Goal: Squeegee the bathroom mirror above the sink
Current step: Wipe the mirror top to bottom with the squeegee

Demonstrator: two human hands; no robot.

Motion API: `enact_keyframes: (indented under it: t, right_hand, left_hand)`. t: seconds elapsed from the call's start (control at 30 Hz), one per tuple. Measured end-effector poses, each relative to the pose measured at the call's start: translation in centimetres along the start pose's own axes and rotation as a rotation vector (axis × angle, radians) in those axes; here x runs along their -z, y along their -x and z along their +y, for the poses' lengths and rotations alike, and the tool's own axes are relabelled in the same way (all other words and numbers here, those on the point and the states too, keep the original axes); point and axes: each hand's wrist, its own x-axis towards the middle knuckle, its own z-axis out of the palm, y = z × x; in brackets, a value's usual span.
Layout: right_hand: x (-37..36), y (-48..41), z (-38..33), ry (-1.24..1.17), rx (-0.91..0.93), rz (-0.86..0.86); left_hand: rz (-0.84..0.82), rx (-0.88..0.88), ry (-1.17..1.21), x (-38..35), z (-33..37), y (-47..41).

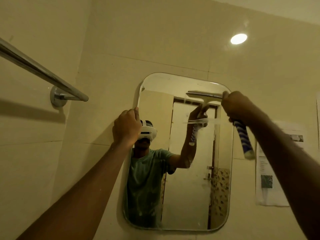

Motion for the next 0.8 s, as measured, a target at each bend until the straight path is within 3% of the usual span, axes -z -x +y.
enact_keyframes:
  t: [0.23,0.57,0.8]
  right_hand:
    - [-5.6,6.4,4.8,-0.051,-0.006,-0.064]
    - [2.0,-0.5,0.6,-0.032,-0.028,-0.024]
    - [-4.7,4.6,5.3,-0.127,-0.035,-0.003]
  left_hand:
    - [-0.007,0.019,0.024,0.4,0.2,0.3]
    - [-0.014,0.022,0.092,0.2,0.0,0.6]
    - [-0.006,0.023,0.117,0.2,-0.1,0.6]
